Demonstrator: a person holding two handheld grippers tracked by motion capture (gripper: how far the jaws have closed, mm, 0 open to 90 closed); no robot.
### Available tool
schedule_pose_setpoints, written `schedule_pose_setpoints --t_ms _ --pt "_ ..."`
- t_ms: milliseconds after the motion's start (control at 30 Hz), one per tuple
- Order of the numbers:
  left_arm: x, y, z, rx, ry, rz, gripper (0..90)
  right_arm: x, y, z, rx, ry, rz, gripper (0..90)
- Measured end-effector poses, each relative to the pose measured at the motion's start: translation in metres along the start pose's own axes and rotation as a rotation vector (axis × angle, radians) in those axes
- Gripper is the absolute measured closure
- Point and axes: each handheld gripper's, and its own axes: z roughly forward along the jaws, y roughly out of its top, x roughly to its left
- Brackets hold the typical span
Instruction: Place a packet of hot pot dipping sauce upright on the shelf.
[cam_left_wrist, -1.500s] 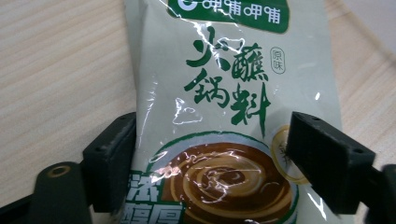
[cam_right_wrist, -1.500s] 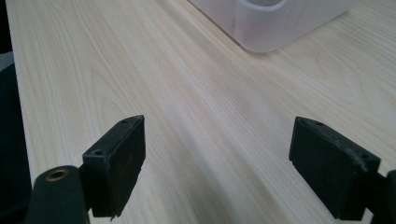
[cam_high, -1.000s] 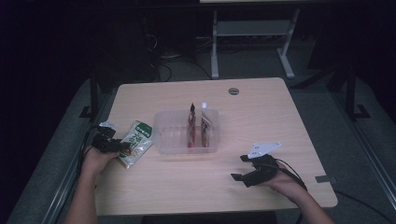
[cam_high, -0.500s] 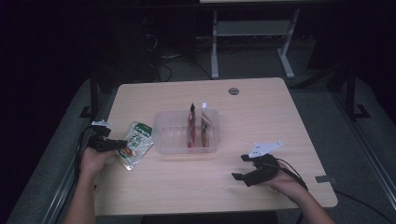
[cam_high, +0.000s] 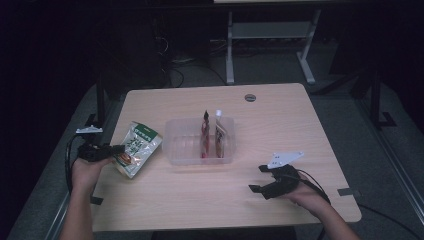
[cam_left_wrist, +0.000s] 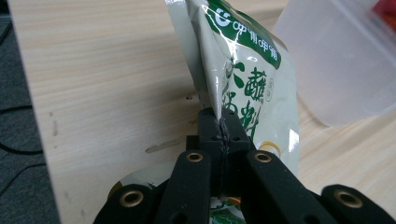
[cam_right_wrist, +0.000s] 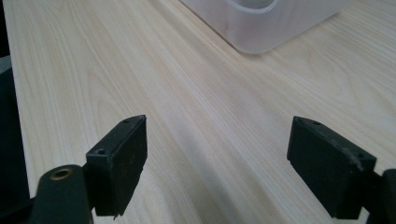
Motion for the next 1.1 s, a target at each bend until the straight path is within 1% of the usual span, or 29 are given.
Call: schedule_pose_setpoints --t_ms 67,100,133,167,200,300,400,433,467,500,533,567,600,633,667,700,733,767,800,867,900,967,1000,1033,1100 --pt "0.0 0.0 -0.006 -0.007 0.003 -0.004 89.8 0.0 0.0 0.0 0.0 0.0 -0.001 19.4" --pt "0.0 0.0 -0.01 -0.005 0.003 0.002 89.8 0.0 0.0 0.0 0.001 0.0 -0.001 19.4" --pt "0.0 0.0 -0.01 -0.005 0.003 0.002 89.8 0.0 0.0 0.0 0.001 0.001 -0.001 19.4" --pt "0.0 0.0 -0.015 -0.023 -0.005 -0.003 89.8 0.0 0.0 0.0 0.001 0.002 0.0 19.4" --pt "-0.001 0.0 -0.016 -0.033 -0.009 -0.016 89.8 0.0 0.0 0.0 0.003 0.003 0.002 19.4" --pt "-0.002 0.002 -0.023 -0.042 -0.019 -0.007 89.8 0.0 0.0 0.0 0.005 0.001 0.011 19.4" --pt "-0.005 0.003 -0.026 -0.051 -0.026 -0.01 89.8 0.0 0.0 -0.001 0.001 0.0 0.01 19.4" --pt "-0.009 0.005 -0.03 -0.052 -0.027 0.0 89.8 0.0 0.0 -0.002 0.0 -0.001 0.009 19.4" --pt "-0.009 0.005 -0.03 -0.052 -0.027 0.0 89.8 0.0 0.0 -0.002 0.0 -0.001 0.009 19.4" --pt "-0.015 0.007 -0.033 -0.053 -0.024 0.007 89.8 -0.001 0.0 -0.003 -0.002 -0.004 0.009 19.4" --pt "-0.015 0.007 -0.033 -0.053 -0.024 0.007 89.8 -0.001 0.0 -0.003 -0.002 -0.004 0.009 19.4" --pt "-0.022 0.008 -0.037 -0.056 -0.019 0.013 89.8 -0.001 0.0 -0.003 -0.004 -0.003 0.014 19.4" --pt "-0.022 0.008 -0.037 -0.056 -0.019 0.013 89.8 -0.001 0.0 -0.003 -0.004 -0.003 0.014 19.4" --pt "-0.026 0.008 -0.039 -0.054 -0.019 0.019 89.8 -0.002 0.0 -0.003 -0.005 -0.004 0.019 19.4" --pt "-0.029 0.008 -0.041 -0.053 -0.02 0.025 89.8 -0.002 0.0 -0.003 -0.007 -0.004 0.014 19.4" --pt "-0.037 0.007 -0.044 -0.042 -0.025 0.045 89.8 -0.003 0.0 -0.003 -0.008 -0.004 0.015 19.4" --pt "-0.037 0.007 -0.044 -0.042 -0.025 0.045 89.8 -0.003 0.0 -0.003 -0.008 -0.004 0.016 19.3" --pt "-0.043 0.004 -0.047 -0.032 -0.037 0.057 89.8 -0.003 0.0 -0.003 -0.008 -0.004 0.017 19.3" --pt "-0.045 0.003 -0.048 -0.028 -0.043 0.069 89.8 -0.002 0.0 -0.003 -0.007 -0.005 0.018 19.3" --pt "-0.048 0.001 -0.05 -0.024 -0.048 0.074 89.8 -0.001 0.0 -0.003 -0.006 -0.003 0.023 19.3" --pt "-0.054 -0.001 -0.053 -0.022 -0.061 0.09 89.8 -0.001 0.0 -0.003 -0.006 -0.003 0.024 19.3" --pt "-0.055 -0.002 -0.053 -0.022 -0.068 0.095 89.8 -0.001 0.0 -0.002 -0.005 -0.002 0.024 19.3" --pt "-0.058 -0.002 -0.055 -0.02 -0.078 0.105 89.8 -0.001 0.0 -0.002 -0.005 -0.002 0.025 19.3" --pt "-0.065 -0.003 -0.057 -0.02 -0.092 0.122 89.8 -0.001 0.0 -0.002 -0.004 -0.003 0.028 19.2" --pt "-0.067 -0.003 -0.057 -0.021 -0.096 0.128 89.9 -0.001 0.0 -0.002 -0.004 -0.002 0.028 19.1"
